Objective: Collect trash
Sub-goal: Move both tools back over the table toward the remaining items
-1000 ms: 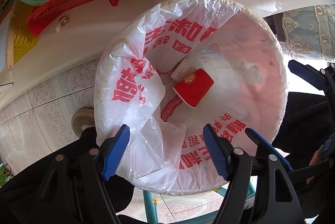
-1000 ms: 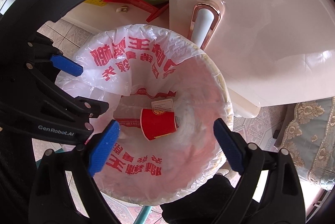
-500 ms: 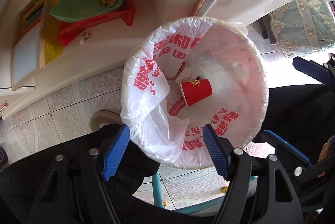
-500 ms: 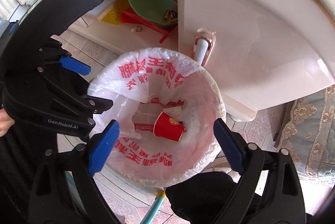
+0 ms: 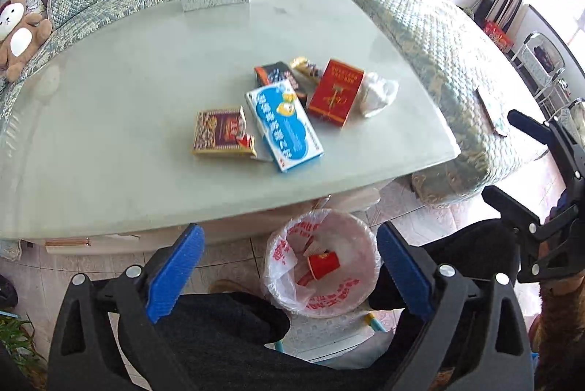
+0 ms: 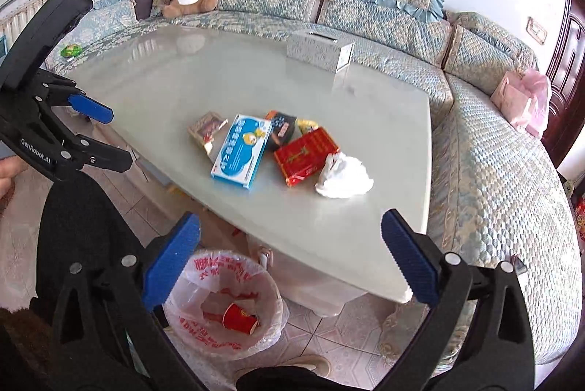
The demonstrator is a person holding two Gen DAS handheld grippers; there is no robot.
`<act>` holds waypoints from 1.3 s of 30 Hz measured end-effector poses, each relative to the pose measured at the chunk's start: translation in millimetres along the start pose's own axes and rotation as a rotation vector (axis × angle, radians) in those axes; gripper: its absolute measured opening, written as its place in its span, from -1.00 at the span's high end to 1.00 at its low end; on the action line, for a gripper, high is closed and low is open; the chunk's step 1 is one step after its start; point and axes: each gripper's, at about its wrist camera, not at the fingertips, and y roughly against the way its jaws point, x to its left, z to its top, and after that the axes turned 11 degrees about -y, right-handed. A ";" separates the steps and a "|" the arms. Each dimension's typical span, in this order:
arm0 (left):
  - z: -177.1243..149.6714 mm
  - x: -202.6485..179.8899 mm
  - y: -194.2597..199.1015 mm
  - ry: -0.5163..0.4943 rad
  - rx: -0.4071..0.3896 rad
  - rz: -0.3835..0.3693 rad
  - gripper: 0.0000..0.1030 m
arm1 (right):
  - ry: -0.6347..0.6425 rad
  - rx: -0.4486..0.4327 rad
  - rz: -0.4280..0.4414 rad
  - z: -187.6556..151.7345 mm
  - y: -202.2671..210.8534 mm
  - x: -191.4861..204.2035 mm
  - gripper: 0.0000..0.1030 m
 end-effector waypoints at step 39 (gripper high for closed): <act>96.4 -5.0 -107.6 0.071 0.144 0.154 -0.86 | -0.001 0.152 0.021 51.2 -101.0 -71.5 -0.88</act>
